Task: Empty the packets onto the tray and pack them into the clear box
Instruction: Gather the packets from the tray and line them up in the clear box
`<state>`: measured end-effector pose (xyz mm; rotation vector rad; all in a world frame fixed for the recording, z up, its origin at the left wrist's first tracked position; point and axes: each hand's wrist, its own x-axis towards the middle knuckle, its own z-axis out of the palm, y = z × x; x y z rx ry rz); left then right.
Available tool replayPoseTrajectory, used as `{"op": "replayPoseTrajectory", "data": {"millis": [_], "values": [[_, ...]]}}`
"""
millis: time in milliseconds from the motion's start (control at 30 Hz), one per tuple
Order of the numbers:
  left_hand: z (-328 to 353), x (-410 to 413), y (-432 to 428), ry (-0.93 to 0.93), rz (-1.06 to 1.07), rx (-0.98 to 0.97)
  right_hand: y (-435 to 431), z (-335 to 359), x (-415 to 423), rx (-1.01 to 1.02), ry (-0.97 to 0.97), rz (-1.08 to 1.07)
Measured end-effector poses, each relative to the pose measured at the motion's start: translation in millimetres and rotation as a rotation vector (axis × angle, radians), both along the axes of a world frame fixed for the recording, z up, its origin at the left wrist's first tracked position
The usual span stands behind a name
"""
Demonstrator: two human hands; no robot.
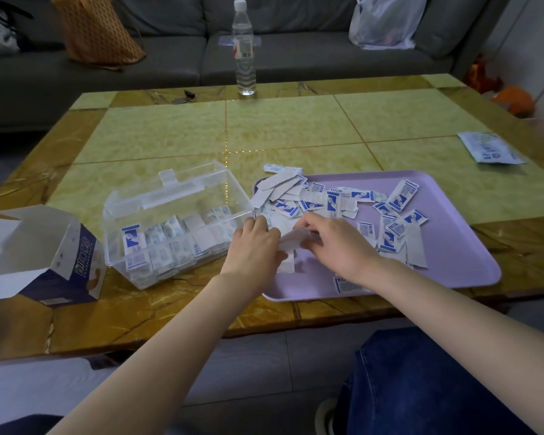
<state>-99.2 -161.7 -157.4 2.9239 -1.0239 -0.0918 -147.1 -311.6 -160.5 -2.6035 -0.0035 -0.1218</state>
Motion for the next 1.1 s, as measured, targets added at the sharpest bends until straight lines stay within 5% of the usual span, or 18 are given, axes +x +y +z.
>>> {"op": "replayPoseTrajectory", "data": {"millis": [167,333,533,1100], "values": [[-7.7,-5.0,-0.1,0.044,-0.031,0.051,-1.4,-17.7,-6.5,0.110,0.144,-0.113],[-16.4,-9.5,-6.8,-0.019,-0.066,0.113,10.9,-22.3,-8.4,0.208,0.084,-0.041],[-14.5,-8.3,-5.1,-0.036,0.050,-0.061,13.5,-18.6,-7.2,0.071,0.018,-0.016],[-25.5,-13.9,-3.2,-0.029,-0.070,-0.026,20.5,-32.4,-9.4,-0.122,0.070,0.088]]}}
